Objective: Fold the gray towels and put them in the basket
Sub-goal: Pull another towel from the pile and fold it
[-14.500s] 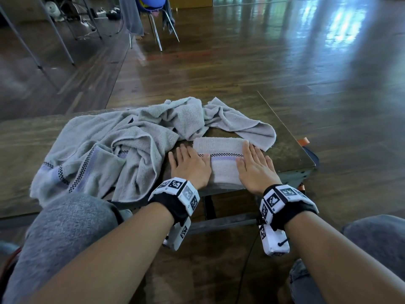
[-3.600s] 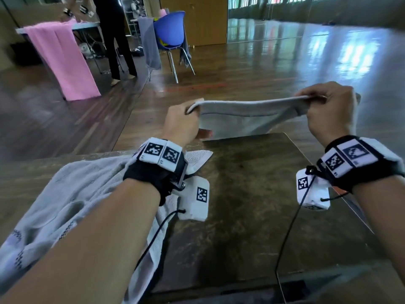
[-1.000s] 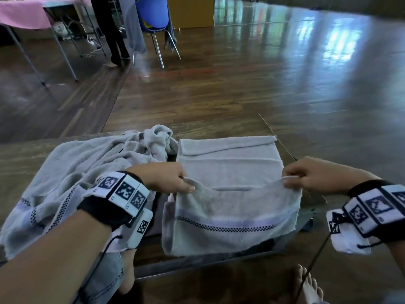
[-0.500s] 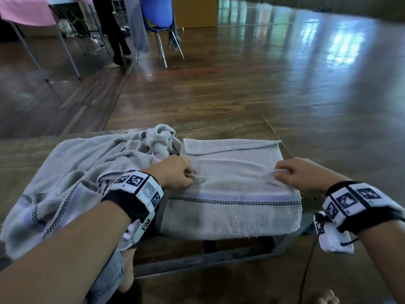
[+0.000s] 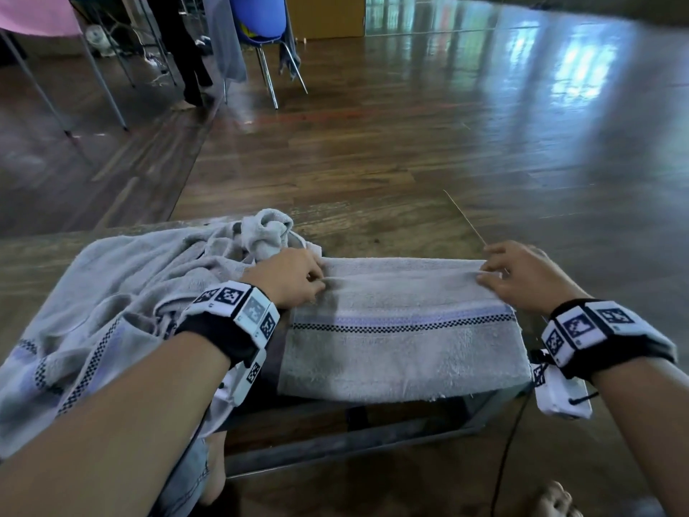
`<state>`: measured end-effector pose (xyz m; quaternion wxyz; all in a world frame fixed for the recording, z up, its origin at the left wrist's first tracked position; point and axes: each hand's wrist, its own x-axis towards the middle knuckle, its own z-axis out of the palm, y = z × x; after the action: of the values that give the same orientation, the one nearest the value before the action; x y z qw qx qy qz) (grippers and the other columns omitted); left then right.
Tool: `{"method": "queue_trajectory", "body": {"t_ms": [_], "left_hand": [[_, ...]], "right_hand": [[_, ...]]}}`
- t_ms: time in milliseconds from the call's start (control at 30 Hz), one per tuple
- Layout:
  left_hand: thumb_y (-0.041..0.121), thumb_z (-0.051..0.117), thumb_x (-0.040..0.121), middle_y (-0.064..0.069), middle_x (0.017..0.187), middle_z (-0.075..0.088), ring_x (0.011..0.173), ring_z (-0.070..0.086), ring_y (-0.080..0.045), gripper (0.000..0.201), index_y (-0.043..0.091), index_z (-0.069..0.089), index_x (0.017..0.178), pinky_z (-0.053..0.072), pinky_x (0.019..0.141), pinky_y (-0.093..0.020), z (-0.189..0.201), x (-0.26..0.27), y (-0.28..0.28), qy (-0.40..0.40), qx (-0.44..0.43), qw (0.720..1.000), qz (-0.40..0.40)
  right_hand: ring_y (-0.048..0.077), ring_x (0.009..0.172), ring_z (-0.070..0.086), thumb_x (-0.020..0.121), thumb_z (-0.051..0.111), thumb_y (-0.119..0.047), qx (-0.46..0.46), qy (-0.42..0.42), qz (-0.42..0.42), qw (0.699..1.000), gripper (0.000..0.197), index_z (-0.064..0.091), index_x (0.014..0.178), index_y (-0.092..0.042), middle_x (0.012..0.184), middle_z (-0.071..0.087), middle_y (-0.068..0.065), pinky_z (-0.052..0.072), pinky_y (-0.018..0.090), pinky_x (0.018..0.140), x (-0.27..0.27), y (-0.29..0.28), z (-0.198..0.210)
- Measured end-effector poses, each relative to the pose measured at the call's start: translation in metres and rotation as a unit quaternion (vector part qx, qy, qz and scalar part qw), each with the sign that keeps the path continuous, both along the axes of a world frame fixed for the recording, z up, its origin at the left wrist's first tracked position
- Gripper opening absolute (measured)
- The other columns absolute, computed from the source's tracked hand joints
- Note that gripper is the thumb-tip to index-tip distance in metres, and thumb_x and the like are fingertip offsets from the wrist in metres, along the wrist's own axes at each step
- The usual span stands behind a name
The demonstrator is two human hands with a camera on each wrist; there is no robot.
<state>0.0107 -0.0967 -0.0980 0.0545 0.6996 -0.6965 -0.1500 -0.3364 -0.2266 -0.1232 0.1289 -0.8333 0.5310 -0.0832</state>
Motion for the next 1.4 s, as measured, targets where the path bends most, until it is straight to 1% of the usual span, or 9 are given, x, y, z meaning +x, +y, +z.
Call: {"method": "queue_trajectory", "body": {"t_ms": [300,400,567,800,967,1067,1200,1300,1400], "left_hand": [[0.02,0.064,0.091,0.005,0.126,0.069,0.11,0.063,-0.017,0.017,0.016,0.081,0.092,0.051,0.095,-0.039,-0.001,0.003,-0.004,-0.031,0.055,0.997,-0.035],[0.019,0.064,0.09,0.003,0.126,0.068,0.109,0.063,-0.019,0.018,0.013,0.08,0.085,0.052,0.093,-0.038,0.0,0.0,-0.002,-0.036,0.051,0.997,-0.033],[0.023,0.059,0.095,-0.003,0.125,0.068,0.108,0.064,-0.023,0.023,0.013,0.079,0.096,0.054,0.092,-0.042,-0.002,-0.004,0.0,-0.07,0.056,0.996,-0.018],[0.021,0.053,0.095,-0.008,0.1,0.07,0.086,0.063,-0.023,0.029,0.006,0.072,0.078,0.054,0.081,-0.041,0.003,-0.002,0.003,-0.073,0.014,0.997,-0.021],[0.007,0.056,0.09,-0.001,0.114,0.074,0.103,0.066,-0.017,0.023,0.003,0.078,0.087,0.043,0.085,-0.016,0.019,0.004,0.007,0.031,-0.14,0.99,-0.009],[0.004,0.062,0.088,-0.008,0.094,0.077,0.091,0.07,-0.024,0.018,-0.003,0.077,0.082,0.049,0.083,-0.028,0.026,0.009,0.007,0.066,-0.229,0.971,-0.017],[0.013,0.07,0.087,0.003,0.096,0.077,0.087,0.069,-0.01,0.012,0.01,0.082,0.088,0.055,0.083,-0.028,0.032,0.011,0.011,0.102,-0.283,0.953,0.019],[0.013,0.073,0.087,0.001,0.091,0.076,0.083,0.069,-0.013,0.009,0.01,0.08,0.087,0.056,0.081,-0.035,0.032,0.011,0.012,0.11,-0.282,0.953,0.017],[0.013,0.073,0.087,0.0,0.086,0.072,0.079,0.065,-0.017,0.007,0.009,0.078,0.086,0.055,0.079,-0.039,0.031,0.011,0.013,0.096,-0.268,0.959,0.007]], "right_hand": [[0.022,0.139,0.044,0.095,0.061,-0.043,0.039,0.028,0.013,0.999,0.023,0.074,0.112,-0.037,0.148,0.05,-0.022,0.034,0.061,0.111,-0.002,-0.005,-0.01],[0.022,0.141,0.042,0.096,0.06,-0.041,0.042,0.037,0.013,0.998,0.025,0.073,0.118,-0.036,0.151,0.046,-0.022,0.032,0.061,0.112,-0.001,-0.001,-0.008],[0.022,0.14,0.045,0.097,0.061,-0.035,0.034,0.044,0.005,0.998,0.029,0.07,0.125,-0.032,0.149,0.049,-0.02,0.032,0.059,0.114,0.001,0.005,-0.006],[0.026,0.111,0.066,0.092,0.068,-0.038,-0.069,-0.06,-0.043,0.995,0.023,0.075,0.113,-0.034,0.125,0.071,-0.008,0.054,0.043,0.095,0.004,0.02,0.006],[0.021,0.083,0.07,0.087,0.075,-0.024,-0.146,-0.203,-0.051,0.967,0.016,0.08,0.101,-0.018,0.092,0.079,0.003,0.053,0.034,0.09,0.004,0.015,0.024],[0.018,0.079,0.071,0.084,0.078,-0.019,-0.16,-0.271,-0.052,0.948,0.016,0.08,0.1,-0.014,0.087,0.078,0.003,0.055,0.031,0.088,0.003,0.017,0.031],[0.013,0.078,0.07,0.083,0.08,-0.015,-0.142,-0.315,-0.047,0.937,0.014,0.08,0.097,-0.014,0.084,0.075,0.0,0.056,0.016,0.08,0.001,0.023,0.037],[0.017,0.08,0.071,0.083,0.08,-0.012,-0.13,-0.324,-0.035,0.936,0.013,0.079,0.095,-0.016,0.084,0.075,-0.002,0.057,0.021,0.08,-0.001,0.027,0.039],[0.015,0.079,0.07,0.082,0.08,-0.01,-0.119,-0.331,-0.026,0.936,0.013,0.078,0.091,-0.018,0.083,0.074,-0.004,0.053,0.009,0.074,-0.003,0.028,0.039]]}}
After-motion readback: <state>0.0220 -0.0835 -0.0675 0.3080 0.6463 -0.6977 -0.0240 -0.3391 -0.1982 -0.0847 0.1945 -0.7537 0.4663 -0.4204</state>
